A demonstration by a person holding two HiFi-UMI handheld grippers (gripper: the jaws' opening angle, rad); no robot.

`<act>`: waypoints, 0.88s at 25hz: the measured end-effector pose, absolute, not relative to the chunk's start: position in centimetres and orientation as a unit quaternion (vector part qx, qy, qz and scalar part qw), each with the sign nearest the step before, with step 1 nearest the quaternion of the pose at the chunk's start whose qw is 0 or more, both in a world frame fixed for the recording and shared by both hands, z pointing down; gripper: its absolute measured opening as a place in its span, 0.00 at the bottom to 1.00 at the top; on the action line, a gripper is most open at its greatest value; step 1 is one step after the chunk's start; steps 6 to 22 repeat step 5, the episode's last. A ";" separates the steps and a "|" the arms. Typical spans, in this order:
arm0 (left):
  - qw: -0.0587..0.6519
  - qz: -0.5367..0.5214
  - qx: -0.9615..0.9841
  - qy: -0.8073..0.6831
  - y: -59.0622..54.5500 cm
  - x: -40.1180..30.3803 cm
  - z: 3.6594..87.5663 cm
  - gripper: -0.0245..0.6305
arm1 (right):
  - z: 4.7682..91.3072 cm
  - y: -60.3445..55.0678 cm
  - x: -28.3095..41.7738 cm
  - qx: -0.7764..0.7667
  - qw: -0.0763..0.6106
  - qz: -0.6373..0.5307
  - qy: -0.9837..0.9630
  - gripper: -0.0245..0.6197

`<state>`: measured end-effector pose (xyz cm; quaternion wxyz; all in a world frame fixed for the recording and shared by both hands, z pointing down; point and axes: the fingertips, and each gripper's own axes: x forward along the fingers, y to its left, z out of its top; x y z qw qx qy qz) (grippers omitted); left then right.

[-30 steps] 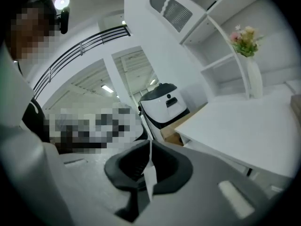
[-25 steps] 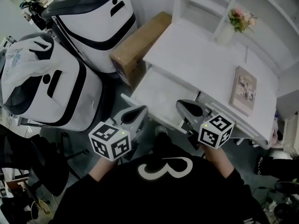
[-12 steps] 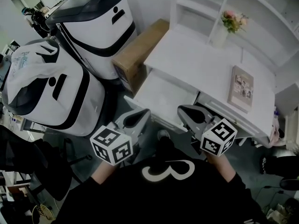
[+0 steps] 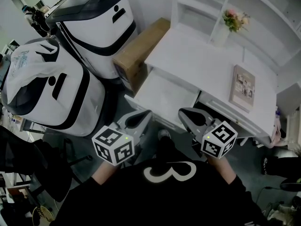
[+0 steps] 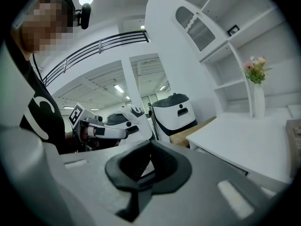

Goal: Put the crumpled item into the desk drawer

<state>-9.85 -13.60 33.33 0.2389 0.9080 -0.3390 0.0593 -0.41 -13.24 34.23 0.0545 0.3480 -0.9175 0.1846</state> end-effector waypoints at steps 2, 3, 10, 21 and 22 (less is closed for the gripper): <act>0.240 0.061 0.908 -0.339 -13.7 -9.7 33.5 0.05 | 34.5 -13.4 -0.2 0.350 0.060 0.184 -0.916 0.04; 0.241 0.062 0.907 -0.339 -13.8 -9.7 33.6 0.05 | 34.7 -13.4 -0.1 0.352 0.063 0.184 -0.916 0.04; 0.242 0.065 0.907 -0.340 -14.1 -9.6 33.9 0.05 | 35.0 -13.6 0.1 0.354 0.067 0.184 -0.914 0.04; 0.242 0.065 0.907 -0.340 -14.1 -9.6 33.9 0.05 | 35.0 -13.6 0.1 0.354 0.067 0.184 -0.914 0.04; 0.242 0.065 0.907 -0.340 -14.1 -9.6 33.9 0.05 | 35.0 -13.6 0.1 0.354 0.067 0.184 -0.914 0.04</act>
